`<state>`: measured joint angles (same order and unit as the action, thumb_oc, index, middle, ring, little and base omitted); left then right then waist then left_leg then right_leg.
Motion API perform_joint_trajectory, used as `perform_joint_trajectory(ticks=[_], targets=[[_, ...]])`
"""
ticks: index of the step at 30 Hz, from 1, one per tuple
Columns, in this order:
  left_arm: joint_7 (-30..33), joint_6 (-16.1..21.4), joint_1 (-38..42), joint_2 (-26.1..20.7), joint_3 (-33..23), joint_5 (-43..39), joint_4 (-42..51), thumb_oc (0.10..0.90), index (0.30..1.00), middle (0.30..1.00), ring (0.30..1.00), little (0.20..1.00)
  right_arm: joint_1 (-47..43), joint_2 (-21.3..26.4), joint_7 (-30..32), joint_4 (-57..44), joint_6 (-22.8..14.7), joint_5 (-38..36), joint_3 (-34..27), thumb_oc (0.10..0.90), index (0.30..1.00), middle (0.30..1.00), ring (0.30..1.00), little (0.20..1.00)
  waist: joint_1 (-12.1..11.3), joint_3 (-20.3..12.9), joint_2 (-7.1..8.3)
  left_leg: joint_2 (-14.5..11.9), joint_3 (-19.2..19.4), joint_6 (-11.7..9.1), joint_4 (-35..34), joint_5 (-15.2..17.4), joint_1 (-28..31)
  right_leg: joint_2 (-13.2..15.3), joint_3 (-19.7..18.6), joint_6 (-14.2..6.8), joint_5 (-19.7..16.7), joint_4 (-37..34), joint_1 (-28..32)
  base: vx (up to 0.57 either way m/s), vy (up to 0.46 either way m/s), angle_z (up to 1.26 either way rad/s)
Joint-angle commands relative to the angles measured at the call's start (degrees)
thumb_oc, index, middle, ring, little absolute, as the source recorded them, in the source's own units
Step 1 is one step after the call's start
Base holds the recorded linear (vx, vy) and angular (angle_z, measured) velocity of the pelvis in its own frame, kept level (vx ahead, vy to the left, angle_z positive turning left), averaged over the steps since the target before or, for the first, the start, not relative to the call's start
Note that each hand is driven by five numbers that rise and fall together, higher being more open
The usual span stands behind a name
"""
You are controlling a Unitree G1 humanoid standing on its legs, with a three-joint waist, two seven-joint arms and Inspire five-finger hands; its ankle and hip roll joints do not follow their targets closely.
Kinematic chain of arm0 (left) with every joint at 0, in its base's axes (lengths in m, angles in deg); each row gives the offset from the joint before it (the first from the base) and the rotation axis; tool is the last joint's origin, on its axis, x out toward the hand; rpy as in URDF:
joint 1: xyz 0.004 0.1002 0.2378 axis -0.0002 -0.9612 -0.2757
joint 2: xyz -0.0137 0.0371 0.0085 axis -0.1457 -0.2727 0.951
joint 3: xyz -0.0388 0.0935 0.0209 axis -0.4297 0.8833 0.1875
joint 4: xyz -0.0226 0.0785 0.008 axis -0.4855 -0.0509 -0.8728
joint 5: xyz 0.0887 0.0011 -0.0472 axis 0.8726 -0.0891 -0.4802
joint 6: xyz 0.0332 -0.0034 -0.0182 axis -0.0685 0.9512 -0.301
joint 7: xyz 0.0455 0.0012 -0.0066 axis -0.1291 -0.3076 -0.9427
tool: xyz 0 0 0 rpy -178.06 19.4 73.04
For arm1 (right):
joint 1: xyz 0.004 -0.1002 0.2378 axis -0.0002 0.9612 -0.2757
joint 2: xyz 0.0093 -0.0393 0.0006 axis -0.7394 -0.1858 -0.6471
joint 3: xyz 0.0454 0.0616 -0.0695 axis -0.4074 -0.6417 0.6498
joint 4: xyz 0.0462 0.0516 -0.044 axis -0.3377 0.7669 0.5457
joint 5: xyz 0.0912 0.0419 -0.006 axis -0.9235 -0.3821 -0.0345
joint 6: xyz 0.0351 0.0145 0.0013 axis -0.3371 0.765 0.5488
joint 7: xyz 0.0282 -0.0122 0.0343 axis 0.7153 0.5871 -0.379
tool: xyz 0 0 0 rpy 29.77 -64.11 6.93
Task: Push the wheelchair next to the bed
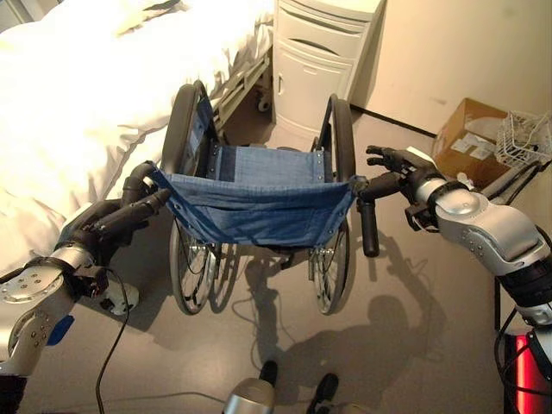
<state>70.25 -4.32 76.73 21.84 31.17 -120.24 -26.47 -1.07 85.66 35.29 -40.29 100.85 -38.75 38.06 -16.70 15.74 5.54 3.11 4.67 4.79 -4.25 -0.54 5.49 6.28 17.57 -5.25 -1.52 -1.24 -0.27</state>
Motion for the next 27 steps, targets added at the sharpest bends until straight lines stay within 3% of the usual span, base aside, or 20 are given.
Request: perform_joint_trajectory(ticks=[1, 8, 19, 21, 24, 27], targets=[[5.4, 11.4, -1.4, -6.8, -17.9, 7.0, -2.6, 0.8, 0.9, 0.9, 0.9, 0.9, 0.5, 12.3, 9.2, -0.6, -6.2, 3.8, -9.2, 0.8, 0.9, 0.9, 0.9, 0.9, 2.6, -7.1, -1.69, -1.2, -5.3, -6.2, 1.8, 0.3, -1.9, -2.9, 1.6, -1.3, 2.2, -1.5, 8.2, 0.0, 0.0, 0.0], [6.7, 13.2, -8.2, -7.9, -26.8, 12.8, -2.2, 0.8, 0.9, 0.9, 0.9, 0.9, 9.0, 13.3, 12.4, -5.1, -8.5, 1.8, -19.0, 0.8, 0.9, 0.9, 0.9, 0.9, 3.3, -7.4, -2.19, -1.5, -4.9, -6.5, 1.3, 0.3, -1.6, -3.0, 1.4, -1.2, 2.5, -1.6, 8.3, -0.02, -0.006, 0.09], [7.8, 13.2, -13.7, -8.9, -33.9, 17.7, -2.4, 0.8, 0.9, 0.9, 0.9, 0.9, 16.6, 13.0, 13.8, -9.1, -11.4, -0.9, -27.9, 0.8, 0.9, 0.9, 0.9, 0.9, 3.9, -7.8, -2.94, -1.7, -4.6, -6.9, 1.3, 0.2, -1.5, -3.1, 1.2, -1.1, 2.9, -1.6, 8.4, -0.01, -0.001, -0.08], [7.7, 13.4, -14.4, -8.2, -34.5, 17.7, -2.2, 0.8, 0.9, 0.9, 0.9, 0.9, 17.9, 12.4, 14.7, -9.8, -12.9, -2.2, -29.3, 0.8, 0.9, 0.9, 0.9, 0.9, 4.1, -7.8, -3.01, -1.8, -4.6, -7.0, 1.4, 0.2, -1.5, -3.1, 1.2, -1.1, 2.9, -1.5, 8.4, -0.02, 0.001, -0.18], [6.8, 13.8, -15.7, -6.0, -34.9, 18.0, -1.5, 0.8, 0.9, 0.9, 0.9, 0.9, 21.0, 10.1, 16.0, -11.8, -18.7, -4.0, -33.1, 0.8, 0.9, 0.9, 0.9, 0.9, 4.3, -7.7, -3.15, -1.9, -4.8, -7.2, 1.2, 0.1, -1.6, -3.2, 1.1, -1.0, 3.0, -1.7, 8.4, -0.03, -0.004, -0.27], [6.6, 13.9, -16.1, -4.2, -34.3, 17.6, -0.9, 0.8, 0.9, 0.9, 0.9, 0.9, 23.1, 8.4, 17.6, -13.1, -19.3, -3.9, -35.4, 0.8, 0.9, 0.9, 0.9, 0.9, 4.5, -7.7, -3.15, -2.0, -4.9, -7.2, 1.1, 0.1, -1.6, -3.2, 0.9, -1.1, 3.0, -1.8, 8.3, -0.03, -0.001, -0.23]])
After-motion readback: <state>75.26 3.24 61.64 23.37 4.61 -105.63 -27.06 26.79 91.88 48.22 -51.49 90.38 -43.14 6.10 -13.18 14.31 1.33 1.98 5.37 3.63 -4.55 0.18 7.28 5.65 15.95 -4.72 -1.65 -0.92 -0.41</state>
